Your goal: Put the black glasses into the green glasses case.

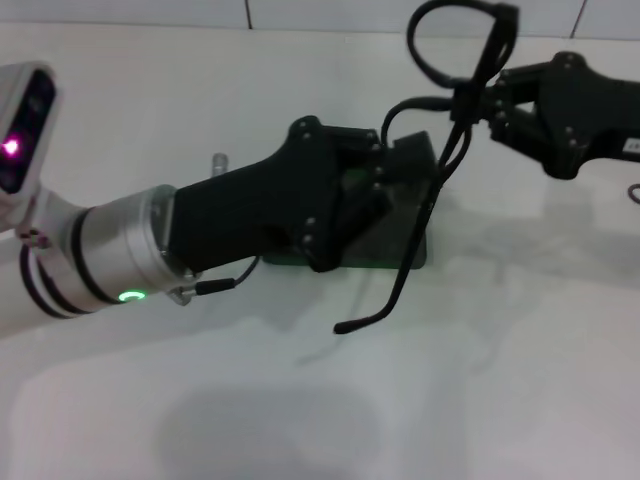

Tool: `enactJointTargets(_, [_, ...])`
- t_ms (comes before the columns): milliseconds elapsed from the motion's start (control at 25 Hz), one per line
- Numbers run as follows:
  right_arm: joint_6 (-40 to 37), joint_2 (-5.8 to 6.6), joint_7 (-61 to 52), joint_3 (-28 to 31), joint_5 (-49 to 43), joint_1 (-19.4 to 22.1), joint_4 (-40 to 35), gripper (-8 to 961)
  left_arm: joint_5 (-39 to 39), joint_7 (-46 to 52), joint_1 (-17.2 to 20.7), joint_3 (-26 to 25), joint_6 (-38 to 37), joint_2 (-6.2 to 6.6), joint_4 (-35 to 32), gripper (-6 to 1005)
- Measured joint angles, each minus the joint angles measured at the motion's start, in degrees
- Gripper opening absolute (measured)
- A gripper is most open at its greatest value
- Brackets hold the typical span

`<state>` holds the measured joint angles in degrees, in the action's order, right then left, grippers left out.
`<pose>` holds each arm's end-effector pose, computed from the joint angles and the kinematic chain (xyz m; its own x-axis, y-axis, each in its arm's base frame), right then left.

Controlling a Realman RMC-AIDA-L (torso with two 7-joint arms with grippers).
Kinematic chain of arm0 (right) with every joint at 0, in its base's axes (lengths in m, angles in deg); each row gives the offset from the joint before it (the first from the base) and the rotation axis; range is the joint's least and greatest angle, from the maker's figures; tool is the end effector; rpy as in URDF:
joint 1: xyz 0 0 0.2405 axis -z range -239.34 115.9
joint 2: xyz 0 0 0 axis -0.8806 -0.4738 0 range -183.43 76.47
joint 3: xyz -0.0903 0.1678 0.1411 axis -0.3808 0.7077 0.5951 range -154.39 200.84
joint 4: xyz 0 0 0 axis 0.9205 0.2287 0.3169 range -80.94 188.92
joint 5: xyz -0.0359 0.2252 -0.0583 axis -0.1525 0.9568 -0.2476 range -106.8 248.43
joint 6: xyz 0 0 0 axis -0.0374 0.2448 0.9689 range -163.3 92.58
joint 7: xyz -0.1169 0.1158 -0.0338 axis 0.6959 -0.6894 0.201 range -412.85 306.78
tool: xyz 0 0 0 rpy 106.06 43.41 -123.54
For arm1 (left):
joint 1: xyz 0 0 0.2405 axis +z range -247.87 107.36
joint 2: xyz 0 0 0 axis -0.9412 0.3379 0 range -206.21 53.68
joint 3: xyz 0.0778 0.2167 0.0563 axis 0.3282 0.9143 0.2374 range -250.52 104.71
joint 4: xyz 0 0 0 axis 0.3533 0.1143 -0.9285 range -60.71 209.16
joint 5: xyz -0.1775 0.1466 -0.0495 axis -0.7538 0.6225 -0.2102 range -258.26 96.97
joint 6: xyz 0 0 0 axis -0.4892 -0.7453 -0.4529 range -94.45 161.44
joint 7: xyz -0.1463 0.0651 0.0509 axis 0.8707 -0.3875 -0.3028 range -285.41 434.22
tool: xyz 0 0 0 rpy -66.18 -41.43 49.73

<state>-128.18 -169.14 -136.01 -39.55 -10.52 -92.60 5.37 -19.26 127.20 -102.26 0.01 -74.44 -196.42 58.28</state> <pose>0.1375 0.3646 0.0253 0.7029 -0.0731 -0.7075 -0.1782 -0.9811 -0.0757 -0.1616 0.2895 -0.0412 0.3853 0.0535 0.9212 0.1282 -0.9917 0.0039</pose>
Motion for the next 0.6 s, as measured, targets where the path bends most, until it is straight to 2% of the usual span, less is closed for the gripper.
enactJointTargets(320, [-13.09, 0.33, -1.75, 9.23, 7.61, -0.33, -1.09, 46, 1.19, -0.33, 2.7, 0.08, 0.1, 1.6, -0.64, 21])
enactJointTargets(400, [-14.09, 0.34, -1.74, 10.23, 9.44, -0.4, -1.1, 46, 3.02, -0.33, 2.69, 0.18, -0.36, 1.79, -0.72, 21])
enactJointTargets(480, [-14.01, 0.35, -1.49, 10.77, 11.23, -0.56, -1.11, 46, 5.33, -0.34, 2.28, 0.27, -1.64, 1.62, -0.96, 21])
enactJointTargets(600, [-11.75, 0.23, -0.04, 9.98, 11.38, -1.78, -0.47, 46, 8.55, -0.41, 1.24, 0.37, -4.09, 0.41, -2.13, 21])
